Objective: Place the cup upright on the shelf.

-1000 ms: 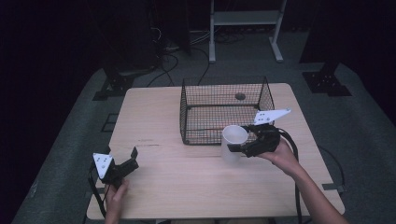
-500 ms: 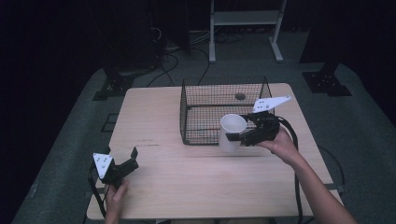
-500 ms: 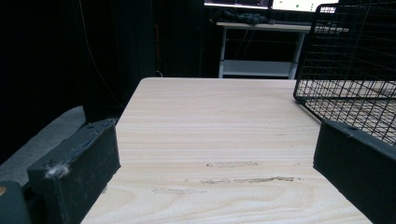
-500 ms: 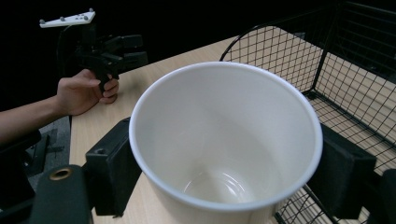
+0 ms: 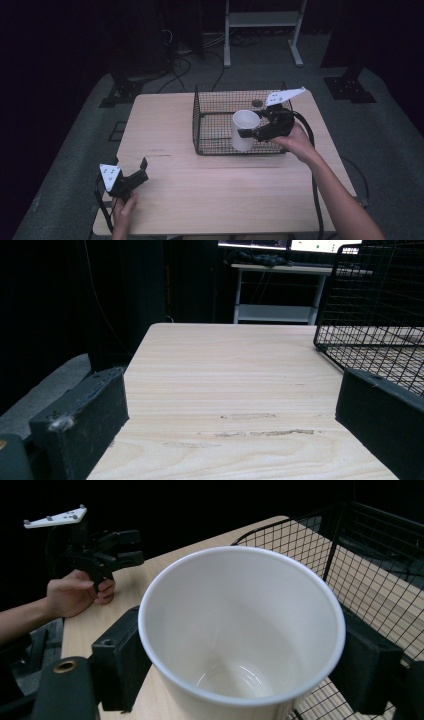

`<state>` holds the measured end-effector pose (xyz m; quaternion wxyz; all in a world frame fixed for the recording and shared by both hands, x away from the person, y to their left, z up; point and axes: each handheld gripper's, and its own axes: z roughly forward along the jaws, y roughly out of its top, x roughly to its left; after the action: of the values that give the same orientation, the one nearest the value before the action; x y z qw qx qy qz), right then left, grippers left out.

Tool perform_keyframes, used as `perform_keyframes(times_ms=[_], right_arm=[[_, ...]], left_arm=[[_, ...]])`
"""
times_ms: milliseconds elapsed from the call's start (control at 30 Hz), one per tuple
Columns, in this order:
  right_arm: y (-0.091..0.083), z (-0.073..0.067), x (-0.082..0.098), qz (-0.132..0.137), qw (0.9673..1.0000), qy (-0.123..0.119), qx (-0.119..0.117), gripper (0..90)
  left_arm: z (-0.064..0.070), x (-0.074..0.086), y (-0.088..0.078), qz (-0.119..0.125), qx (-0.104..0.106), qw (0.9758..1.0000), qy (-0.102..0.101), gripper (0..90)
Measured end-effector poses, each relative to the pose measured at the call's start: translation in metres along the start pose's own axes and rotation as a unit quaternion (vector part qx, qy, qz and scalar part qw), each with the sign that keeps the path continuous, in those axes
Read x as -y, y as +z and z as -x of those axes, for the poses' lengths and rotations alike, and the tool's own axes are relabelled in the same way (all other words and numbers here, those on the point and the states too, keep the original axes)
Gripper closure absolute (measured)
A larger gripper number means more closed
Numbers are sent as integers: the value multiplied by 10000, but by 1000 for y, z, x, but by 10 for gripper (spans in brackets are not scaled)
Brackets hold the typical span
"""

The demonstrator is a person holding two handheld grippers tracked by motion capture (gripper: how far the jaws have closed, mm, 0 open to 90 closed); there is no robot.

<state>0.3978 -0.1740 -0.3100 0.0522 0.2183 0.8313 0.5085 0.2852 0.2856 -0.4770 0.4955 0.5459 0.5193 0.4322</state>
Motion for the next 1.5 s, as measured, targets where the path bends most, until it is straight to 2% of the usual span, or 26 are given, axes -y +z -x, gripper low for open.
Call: perform_keyframes(times_ms=[467,600,833,1067,1300,1500], right_arm=[[16,18,-19,-125,9999,11,97,195],[17,22,-23,-70,9999,23,98,195],[20,33,-26,-79,9998,158,79,195],[21,45,-28,-97,9995,252,176,195],[26,51,-33,-113,9991,257,307,195],[34,55,-39,-170,9992,212,307,195]], left_arm=[[0,0,0,2,5,10000,-16,0],[0,0,0,3,7,10000,-4,0],[0,0,0,1,16,10000,3,0],[0,0,0,5,22,10000,15,0],[0,0,0,6,30,10000,21,0],[0,0,0,4,28,10000,0,0]])
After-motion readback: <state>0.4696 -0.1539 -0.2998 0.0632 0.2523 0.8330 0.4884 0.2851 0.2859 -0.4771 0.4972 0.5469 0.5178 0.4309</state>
